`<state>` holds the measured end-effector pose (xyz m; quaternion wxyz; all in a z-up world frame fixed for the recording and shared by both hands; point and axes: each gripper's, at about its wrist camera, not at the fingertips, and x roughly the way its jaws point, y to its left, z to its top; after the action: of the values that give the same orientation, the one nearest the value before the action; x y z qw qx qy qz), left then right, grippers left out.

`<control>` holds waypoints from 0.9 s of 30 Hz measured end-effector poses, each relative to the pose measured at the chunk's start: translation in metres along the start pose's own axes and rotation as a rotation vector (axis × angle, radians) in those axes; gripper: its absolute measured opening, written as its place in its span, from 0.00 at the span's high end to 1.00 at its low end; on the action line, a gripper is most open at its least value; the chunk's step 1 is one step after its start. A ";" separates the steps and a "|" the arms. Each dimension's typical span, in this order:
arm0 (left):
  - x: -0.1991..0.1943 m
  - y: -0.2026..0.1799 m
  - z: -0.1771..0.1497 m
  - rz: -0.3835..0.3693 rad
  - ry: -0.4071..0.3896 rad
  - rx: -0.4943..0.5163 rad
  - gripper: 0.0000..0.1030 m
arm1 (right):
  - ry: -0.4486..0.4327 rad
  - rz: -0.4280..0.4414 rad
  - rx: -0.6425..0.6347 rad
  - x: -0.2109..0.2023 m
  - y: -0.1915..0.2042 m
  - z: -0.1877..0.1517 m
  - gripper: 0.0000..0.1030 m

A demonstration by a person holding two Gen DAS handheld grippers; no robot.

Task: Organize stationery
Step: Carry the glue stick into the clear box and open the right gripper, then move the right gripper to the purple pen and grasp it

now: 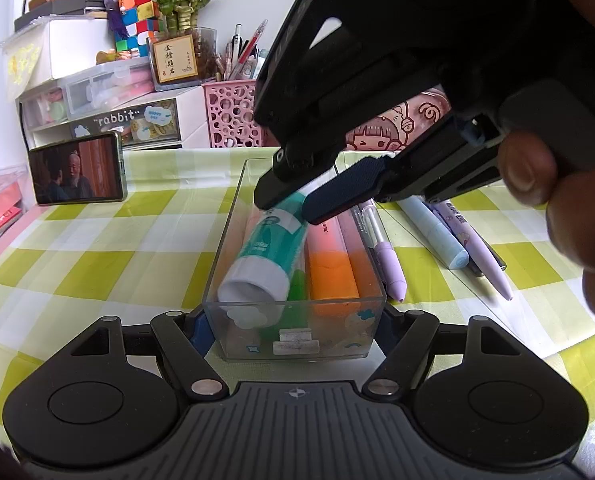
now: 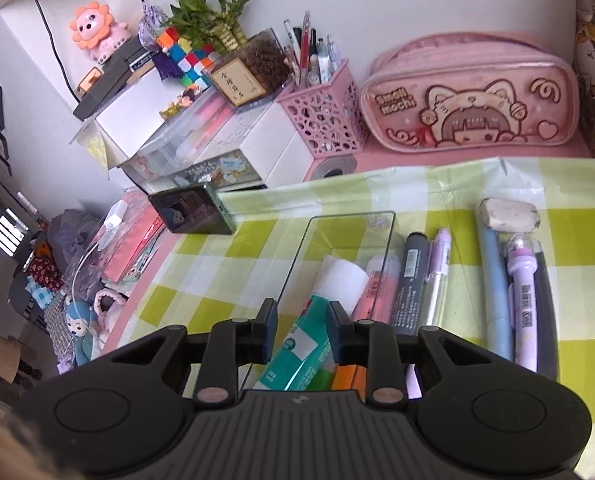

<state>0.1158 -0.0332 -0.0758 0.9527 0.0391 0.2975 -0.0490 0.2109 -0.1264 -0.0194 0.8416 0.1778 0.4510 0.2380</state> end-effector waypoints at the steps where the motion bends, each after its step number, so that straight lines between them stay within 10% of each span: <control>1: 0.000 0.000 0.000 0.000 0.000 0.000 0.29 | 0.010 0.011 0.001 0.004 -0.001 -0.001 0.69; 15: 0.000 0.000 0.000 -0.002 0.000 -0.003 0.29 | -0.064 0.193 0.088 -0.012 -0.026 -0.008 0.68; 27: 0.000 0.000 0.000 -0.001 0.000 -0.006 0.30 | -0.225 0.006 0.181 -0.061 -0.088 -0.003 0.67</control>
<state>0.1158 -0.0331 -0.0762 0.9527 0.0364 0.2978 -0.0485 0.2006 -0.2327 -0.0248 0.8667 0.2800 0.3730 0.1773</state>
